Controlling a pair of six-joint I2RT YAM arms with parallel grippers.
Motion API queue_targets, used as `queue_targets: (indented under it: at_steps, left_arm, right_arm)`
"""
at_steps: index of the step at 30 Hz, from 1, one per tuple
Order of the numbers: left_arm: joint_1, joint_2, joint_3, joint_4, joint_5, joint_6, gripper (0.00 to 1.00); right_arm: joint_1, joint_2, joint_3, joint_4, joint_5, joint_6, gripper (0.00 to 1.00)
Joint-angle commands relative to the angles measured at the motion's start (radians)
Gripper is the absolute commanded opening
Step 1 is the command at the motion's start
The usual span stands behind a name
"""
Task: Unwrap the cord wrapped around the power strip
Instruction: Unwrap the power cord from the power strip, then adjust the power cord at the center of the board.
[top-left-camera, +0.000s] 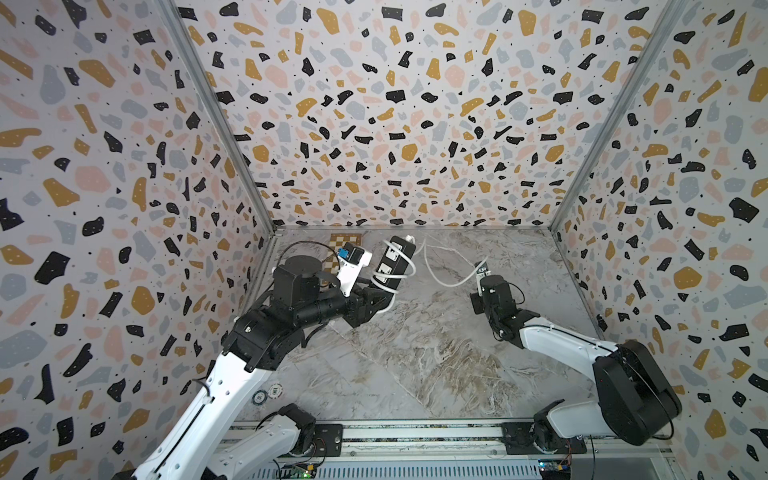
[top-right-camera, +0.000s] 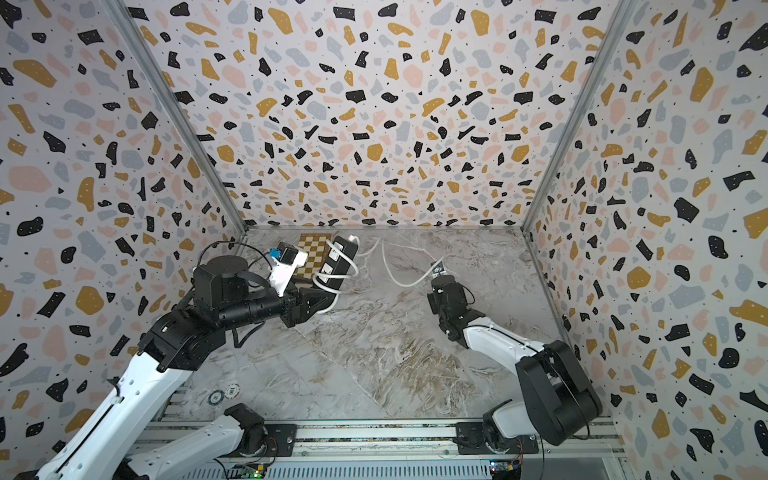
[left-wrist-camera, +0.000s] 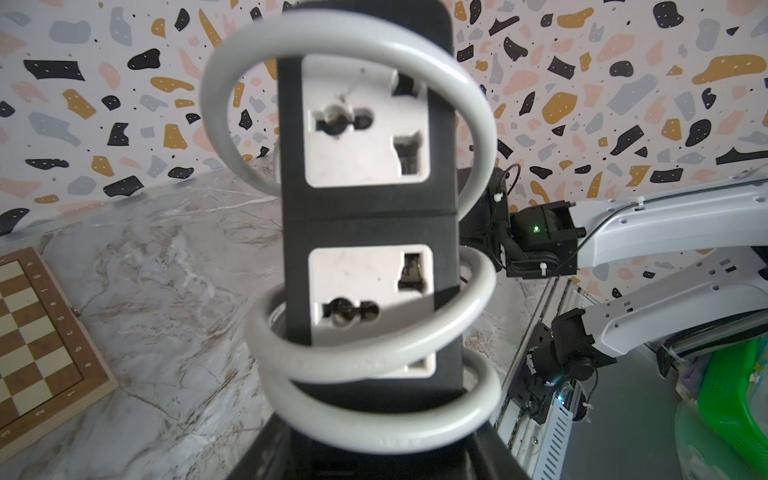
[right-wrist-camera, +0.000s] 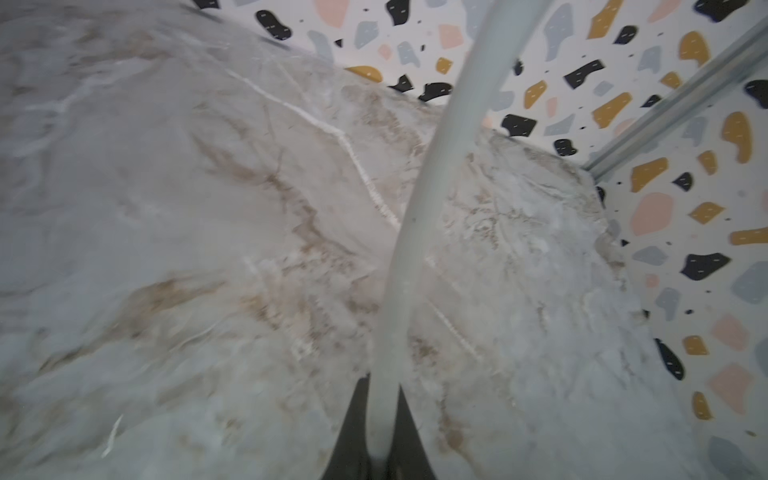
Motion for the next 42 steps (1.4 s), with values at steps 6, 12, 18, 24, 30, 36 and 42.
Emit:
queue_targets:
  at_steps: [6,12,18,24,30,36,42]
  left_arm:
    - [0.007,-0.012,0.039,0.064,-0.016,0.015,0.00]
    - [0.009,0.006,0.005,0.077,-0.025,0.022,0.00]
    - [0.015,0.035,-0.021,0.127,-0.030,0.008,0.00]
    - [0.020,0.047,-0.017,0.133,-0.017,0.006,0.00]
    - [0.021,0.020,-0.056,0.124,0.021,-0.009,0.00]
    - [0.022,-0.007,-0.091,0.125,0.036,-0.028,0.00]
    - [0.021,-0.015,-0.098,0.133,0.075,-0.054,0.00]
  right_arm:
    - [-0.035,0.139,0.114,0.016,0.042,-0.240,0.06]
    - [-0.029,0.022,0.014,-0.223,-0.262,-0.111,0.55]
    - [-0.029,-0.185,-0.001,-0.483,-0.520,0.053,0.79]
    - [-0.030,-0.311,-0.048,-0.671,-0.499,0.488,0.74]
    - [-0.019,-0.448,-0.217,-0.325,-0.700,1.001,0.71]
    - [0.014,-0.456,-0.303,0.034,-0.631,1.295,0.80]
    - [0.048,-0.255,-0.272,0.201,-0.571,1.410,0.80]
